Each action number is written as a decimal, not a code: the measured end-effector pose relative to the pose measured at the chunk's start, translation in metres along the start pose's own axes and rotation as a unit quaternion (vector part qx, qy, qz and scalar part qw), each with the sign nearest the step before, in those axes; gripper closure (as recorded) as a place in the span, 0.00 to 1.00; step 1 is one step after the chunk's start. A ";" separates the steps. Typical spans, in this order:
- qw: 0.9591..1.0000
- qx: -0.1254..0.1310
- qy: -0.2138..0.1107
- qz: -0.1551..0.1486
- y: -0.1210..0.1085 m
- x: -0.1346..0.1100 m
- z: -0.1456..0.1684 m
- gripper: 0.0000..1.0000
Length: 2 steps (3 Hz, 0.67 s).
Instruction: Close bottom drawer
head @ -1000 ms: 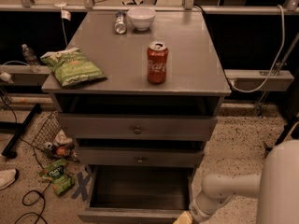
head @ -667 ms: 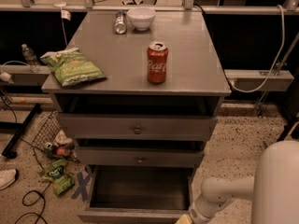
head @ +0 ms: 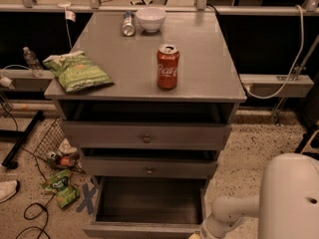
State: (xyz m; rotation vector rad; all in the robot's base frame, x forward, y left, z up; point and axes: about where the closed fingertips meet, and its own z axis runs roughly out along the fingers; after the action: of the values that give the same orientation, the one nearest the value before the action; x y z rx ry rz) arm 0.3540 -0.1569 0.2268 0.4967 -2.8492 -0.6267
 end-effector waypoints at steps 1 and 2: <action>1.000 0.002 -0.001 0.010 0.000 -0.003 0.015 0.00; 1.000 -0.010 -0.012 0.020 -0.001 -0.015 0.044 0.00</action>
Offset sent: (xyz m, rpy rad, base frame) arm 0.0057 0.0208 -0.0456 0.0172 -0.0038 -0.0680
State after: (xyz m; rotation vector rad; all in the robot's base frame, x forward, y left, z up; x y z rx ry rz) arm 0.3576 -0.1358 0.1854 0.4306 -2.8636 -0.6581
